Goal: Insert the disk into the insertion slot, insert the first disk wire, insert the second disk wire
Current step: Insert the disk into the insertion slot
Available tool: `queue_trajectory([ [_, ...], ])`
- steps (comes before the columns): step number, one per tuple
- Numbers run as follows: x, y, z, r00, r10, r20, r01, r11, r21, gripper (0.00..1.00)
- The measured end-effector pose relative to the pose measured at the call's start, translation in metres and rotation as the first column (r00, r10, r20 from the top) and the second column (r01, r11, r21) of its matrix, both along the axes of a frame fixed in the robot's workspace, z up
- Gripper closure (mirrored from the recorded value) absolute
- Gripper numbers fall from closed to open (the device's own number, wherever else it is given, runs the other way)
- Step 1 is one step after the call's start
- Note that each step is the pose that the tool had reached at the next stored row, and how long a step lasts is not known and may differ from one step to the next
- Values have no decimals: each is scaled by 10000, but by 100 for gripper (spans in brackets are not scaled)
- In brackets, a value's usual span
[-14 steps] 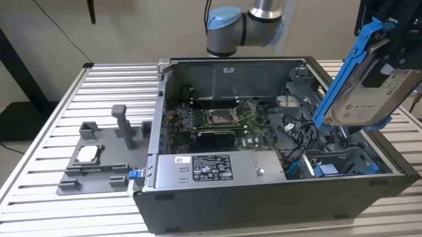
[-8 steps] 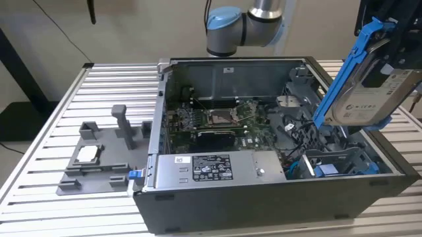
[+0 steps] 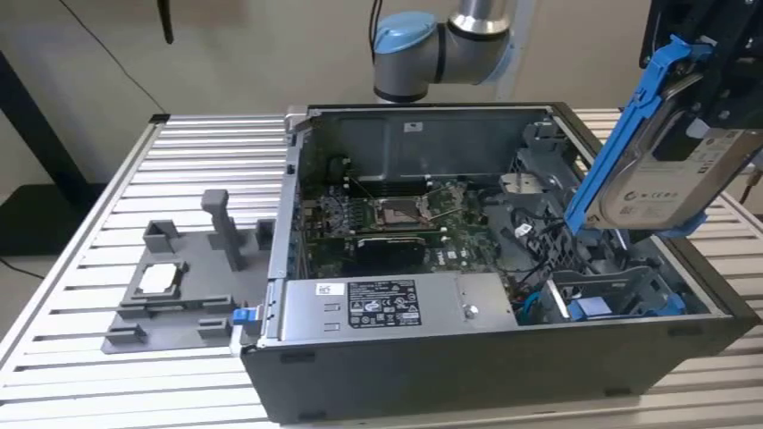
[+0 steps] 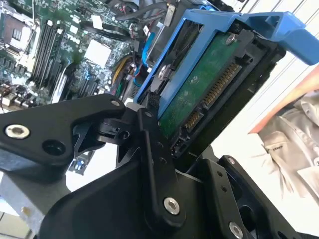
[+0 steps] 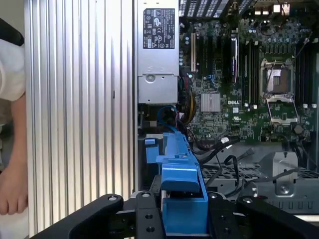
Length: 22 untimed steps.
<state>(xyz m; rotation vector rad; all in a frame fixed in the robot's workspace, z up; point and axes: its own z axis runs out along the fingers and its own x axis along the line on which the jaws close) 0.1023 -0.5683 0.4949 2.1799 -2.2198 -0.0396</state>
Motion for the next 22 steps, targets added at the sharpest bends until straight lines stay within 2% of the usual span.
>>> queue_trajectory([
  [8,8,-6,-143,10000,18,1,-18,10000,-39,67],
  [22,70,-92,-395,10000,46,1,-46,10000,-57,67],
])
